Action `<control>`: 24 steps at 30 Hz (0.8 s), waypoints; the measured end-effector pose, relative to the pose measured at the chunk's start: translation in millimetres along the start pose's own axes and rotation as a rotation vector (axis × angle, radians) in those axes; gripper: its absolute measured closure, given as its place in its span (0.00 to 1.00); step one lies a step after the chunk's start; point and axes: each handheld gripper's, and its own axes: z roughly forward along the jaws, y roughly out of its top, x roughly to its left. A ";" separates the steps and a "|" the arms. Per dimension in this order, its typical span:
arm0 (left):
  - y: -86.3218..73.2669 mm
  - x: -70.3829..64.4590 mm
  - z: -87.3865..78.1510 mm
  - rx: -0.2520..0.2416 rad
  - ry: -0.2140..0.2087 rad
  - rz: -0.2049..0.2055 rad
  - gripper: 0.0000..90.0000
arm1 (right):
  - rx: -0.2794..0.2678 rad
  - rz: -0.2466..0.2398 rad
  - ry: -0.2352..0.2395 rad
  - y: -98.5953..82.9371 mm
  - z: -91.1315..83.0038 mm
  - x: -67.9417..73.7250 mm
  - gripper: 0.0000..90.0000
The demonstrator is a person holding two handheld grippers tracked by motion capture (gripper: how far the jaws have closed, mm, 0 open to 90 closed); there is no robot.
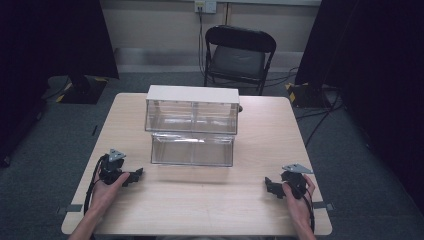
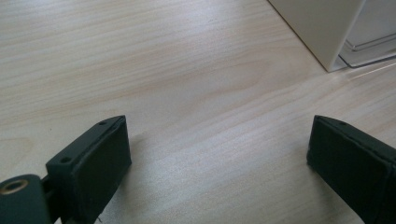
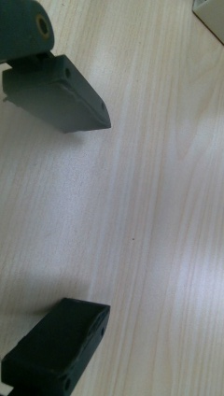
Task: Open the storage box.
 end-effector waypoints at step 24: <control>7.7 -0.1 -18.7 -0.026 -0.028 -0.039 0.20 | 0.000 0.000 0.000 0.0 0.0 -0.1 0.10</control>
